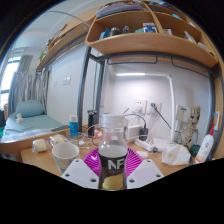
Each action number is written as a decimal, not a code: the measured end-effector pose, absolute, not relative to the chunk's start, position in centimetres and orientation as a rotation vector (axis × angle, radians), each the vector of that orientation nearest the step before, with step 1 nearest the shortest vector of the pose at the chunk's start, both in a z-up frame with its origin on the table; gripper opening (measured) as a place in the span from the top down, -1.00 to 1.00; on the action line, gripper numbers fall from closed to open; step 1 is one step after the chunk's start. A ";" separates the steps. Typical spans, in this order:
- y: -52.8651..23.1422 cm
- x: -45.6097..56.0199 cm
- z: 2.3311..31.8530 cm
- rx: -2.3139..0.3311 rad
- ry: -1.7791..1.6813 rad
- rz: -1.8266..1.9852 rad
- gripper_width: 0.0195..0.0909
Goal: Pour water
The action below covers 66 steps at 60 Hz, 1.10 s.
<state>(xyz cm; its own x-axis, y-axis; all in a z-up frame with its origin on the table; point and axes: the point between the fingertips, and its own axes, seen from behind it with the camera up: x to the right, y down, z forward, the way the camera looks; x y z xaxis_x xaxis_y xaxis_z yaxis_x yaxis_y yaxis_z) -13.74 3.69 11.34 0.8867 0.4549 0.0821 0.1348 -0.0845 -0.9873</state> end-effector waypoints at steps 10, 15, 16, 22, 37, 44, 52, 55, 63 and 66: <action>4.2 -13.9 10.6 -1.643 -0.421 0.325 0.76; 4.4 -13.6 9.7 -1.656 -0.405 0.317 0.76; 4.4 -13.5 9.8 -1.655 -0.403 0.322 0.75; 4.3 -13.1 9.9 -1.643 -0.369 0.340 0.76; 4.2 -12.8 9.9 -1.644 -0.352 0.305 0.37; 3.5 -11.9 9.5 -1.670 -0.338 0.253 -0.28; 1.5 -10.1 8.9 -1.699 -0.293 0.225 -0.64; 0.4 -9.4 8.7 -1.713 -0.270 0.223 -0.65; -3.2 -6.3 9.0 -1.730 -0.173 0.171 -0.68; -4.5 -5.0 9.0 -1.738 -0.133 0.135 -0.68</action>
<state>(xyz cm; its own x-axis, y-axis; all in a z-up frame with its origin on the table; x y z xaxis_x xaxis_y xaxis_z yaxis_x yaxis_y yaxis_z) -4.97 -4.48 9.00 0.9861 0.1654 -0.0155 0.0130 -0.1699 -0.9854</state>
